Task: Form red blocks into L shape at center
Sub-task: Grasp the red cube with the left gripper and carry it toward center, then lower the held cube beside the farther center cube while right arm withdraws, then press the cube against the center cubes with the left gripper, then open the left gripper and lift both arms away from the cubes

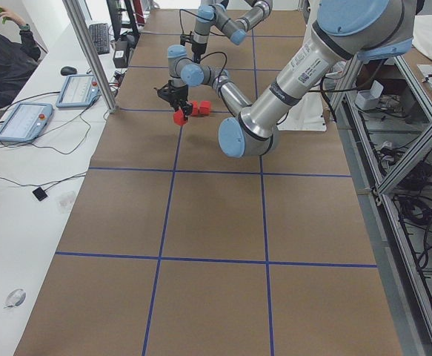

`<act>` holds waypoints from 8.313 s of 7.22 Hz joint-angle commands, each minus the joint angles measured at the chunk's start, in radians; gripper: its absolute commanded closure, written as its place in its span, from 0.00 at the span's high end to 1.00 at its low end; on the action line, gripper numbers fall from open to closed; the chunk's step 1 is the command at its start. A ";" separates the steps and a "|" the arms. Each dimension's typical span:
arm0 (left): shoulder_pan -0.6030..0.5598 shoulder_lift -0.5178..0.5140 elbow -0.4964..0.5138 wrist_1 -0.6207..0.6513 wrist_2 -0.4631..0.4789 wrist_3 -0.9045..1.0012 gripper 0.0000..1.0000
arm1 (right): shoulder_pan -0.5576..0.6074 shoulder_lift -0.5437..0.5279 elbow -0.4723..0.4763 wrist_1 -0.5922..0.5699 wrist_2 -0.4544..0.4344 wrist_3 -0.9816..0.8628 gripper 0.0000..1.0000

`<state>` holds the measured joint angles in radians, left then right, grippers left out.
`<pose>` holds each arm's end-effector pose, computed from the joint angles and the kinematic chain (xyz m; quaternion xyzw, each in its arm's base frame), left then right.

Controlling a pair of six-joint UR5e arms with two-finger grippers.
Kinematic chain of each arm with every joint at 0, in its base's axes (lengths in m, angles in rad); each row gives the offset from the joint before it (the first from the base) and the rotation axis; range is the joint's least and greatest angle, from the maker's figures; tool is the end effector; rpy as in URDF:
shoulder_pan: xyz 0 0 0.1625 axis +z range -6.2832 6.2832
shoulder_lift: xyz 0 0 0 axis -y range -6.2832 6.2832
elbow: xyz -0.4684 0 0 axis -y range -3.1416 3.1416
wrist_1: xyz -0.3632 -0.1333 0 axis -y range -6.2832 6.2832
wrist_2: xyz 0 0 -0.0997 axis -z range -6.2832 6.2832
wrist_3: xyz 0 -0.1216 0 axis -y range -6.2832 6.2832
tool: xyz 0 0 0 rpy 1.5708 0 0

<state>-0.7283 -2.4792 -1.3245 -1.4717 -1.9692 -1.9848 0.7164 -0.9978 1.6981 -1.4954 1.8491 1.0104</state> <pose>0.5397 -0.5967 0.2688 -0.1451 0.2987 -0.4628 0.8219 -0.4508 -0.5250 0.3357 0.1201 -0.3773 0.0191 0.9181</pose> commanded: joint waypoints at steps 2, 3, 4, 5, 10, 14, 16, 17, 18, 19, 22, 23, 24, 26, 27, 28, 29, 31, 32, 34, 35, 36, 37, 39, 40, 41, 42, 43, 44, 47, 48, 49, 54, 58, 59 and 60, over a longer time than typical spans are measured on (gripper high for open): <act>0.020 -0.049 0.051 -0.057 0.001 -0.458 0.00 | 0.034 -0.008 0.000 0.000 0.030 0.002 0.99; 0.041 -0.078 0.092 -0.065 0.001 -0.533 0.00 | 0.058 -0.008 0.002 0.000 0.065 0.002 0.99; 0.061 -0.089 0.102 -0.065 0.003 -0.592 0.00 | 0.069 -0.007 0.002 0.000 0.080 0.004 0.99; 0.088 -0.090 0.103 -0.064 0.028 -0.624 0.00 | 0.069 -0.007 0.003 0.001 0.081 0.004 0.99; 0.092 -0.089 0.122 -0.071 0.049 -0.710 0.00 | 0.069 -0.007 0.008 0.001 0.082 0.011 0.99; 0.092 -0.089 0.133 -0.075 0.047 -0.681 0.00 | 0.093 -0.008 0.003 -0.002 0.091 -0.007 0.99; 0.095 -0.089 0.148 -0.079 0.047 -0.680 0.00 | 0.168 -0.047 0.002 0.000 0.183 -0.105 0.99; 0.098 -0.092 0.148 -0.082 0.046 -0.681 0.00 | 0.176 -0.051 -0.006 -0.002 0.183 -0.130 0.99; 0.102 -0.098 0.148 -0.082 0.043 -0.683 0.00 | 0.179 -0.051 -0.009 -0.002 0.186 -0.130 0.99; 0.105 -0.102 0.148 -0.084 0.043 -0.686 0.00 | 0.179 -0.051 -0.009 -0.002 0.188 -0.130 0.99; 0.118 -0.130 0.194 -0.084 0.043 -0.692 0.00 | 0.184 -0.053 -0.008 0.000 0.188 -0.130 0.99; 0.118 -0.132 0.194 -0.090 0.043 -0.693 0.00 | 0.187 -0.053 -0.008 0.000 0.188 -0.130 0.99; 0.118 -0.133 0.194 -0.090 0.043 -0.693 0.00 | 0.186 -0.051 -0.008 0.000 0.190 -0.130 0.99; 0.118 -0.138 0.194 -0.091 0.043 -0.689 0.00 | 0.186 -0.053 -0.008 0.000 0.188 -0.130 0.99; 0.116 -0.138 0.194 -0.091 0.043 -0.689 0.00 | 0.187 -0.053 -0.008 0.000 0.188 -0.130 0.99; 0.116 -0.138 0.194 -0.090 0.043 -0.687 0.00 | 0.187 -0.053 -0.009 0.000 0.188 -0.130 0.99; 0.116 -0.138 0.194 -0.090 0.043 -0.687 0.00 | 0.186 -0.053 -0.009 0.000 0.188 -0.130 0.99; 0.119 -0.138 0.197 -0.091 0.043 -0.686 0.00 | 0.186 -0.053 -0.009 0.000 0.188 -0.130 0.99; 0.122 -0.136 0.200 -0.091 0.043 -0.681 0.06 | 0.187 -0.051 -0.008 0.000 0.188 -0.128 0.99; 0.122 -0.138 0.200 -0.090 0.043 -0.683 0.22 | 0.187 -0.053 -0.009 0.000 0.188 -0.130 0.99; 0.122 -0.138 0.200 -0.090 0.043 -0.686 0.23 | 0.187 -0.053 -0.009 0.000 0.188 -0.130 0.99; 0.121 -0.136 0.200 -0.090 0.043 -0.687 0.24 | 0.186 -0.053 -0.009 0.000 0.188 -0.130 0.99; 0.121 -0.136 0.202 -0.090 0.043 -0.692 0.24 | 0.186 -0.050 -0.008 -0.003 0.186 -0.128 0.99; 0.121 -0.138 0.202 -0.091 0.043 -0.692 0.27 | 0.186 -0.051 -0.008 0.000 0.186 -0.127 0.99; 0.121 -0.138 0.203 -0.090 0.043 -0.698 0.41 | 0.186 -0.051 -0.009 0.000 0.186 -0.128 0.99; 0.121 -0.138 0.203 -0.091 0.043 -0.697 0.42 | 0.186 -0.053 -0.009 0.000 0.186 -0.128 0.99; 0.121 -0.138 0.203 -0.091 0.043 -0.697 0.44 | 0.186 -0.054 -0.009 0.000 0.186 -0.128 0.99; 0.121 -0.138 0.203 -0.091 0.043 -0.697 0.45 | 0.186 -0.055 -0.009 0.000 0.186 -0.128 0.99; 0.121 -0.138 0.203 -0.091 0.043 -0.697 0.49 | 0.186 -0.053 -0.009 0.000 0.186 -0.128 0.99; 0.119 -0.138 0.203 -0.091 0.043 -0.695 0.72 | 0.186 -0.055 -0.009 0.000 0.186 -0.128 0.99; 0.119 -0.138 0.203 -0.091 0.043 -0.698 0.86 | 0.186 -0.055 -0.009 0.000 0.186 -0.128 0.99; 0.118 -0.138 0.203 -0.091 0.043 -0.698 0.96 | 0.186 -0.055 -0.009 0.000 0.186 -0.128 0.99; 0.115 -0.138 0.191 -0.072 0.020 -0.681 1.00 | 0.186 -0.053 -0.009 -0.002 0.186 -0.128 0.99; 0.046 -0.092 -0.115 0.178 -0.029 -0.639 1.00 | 0.205 -0.054 -0.009 0.000 0.186 -0.128 0.99; 0.017 -0.078 -0.192 0.277 -0.028 -0.502 1.00 | 0.224 -0.058 -0.009 -0.009 0.188 -0.131 0.99; -0.024 -0.043 -0.235 0.309 -0.024 -0.335 1.00 | 0.247 -0.061 -0.017 -0.028 0.190 -0.133 0.99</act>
<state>-0.7067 -2.5571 -1.4843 -1.2316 -1.9947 -2.4961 0.9387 -1.0547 1.6870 -1.5062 2.0369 0.8796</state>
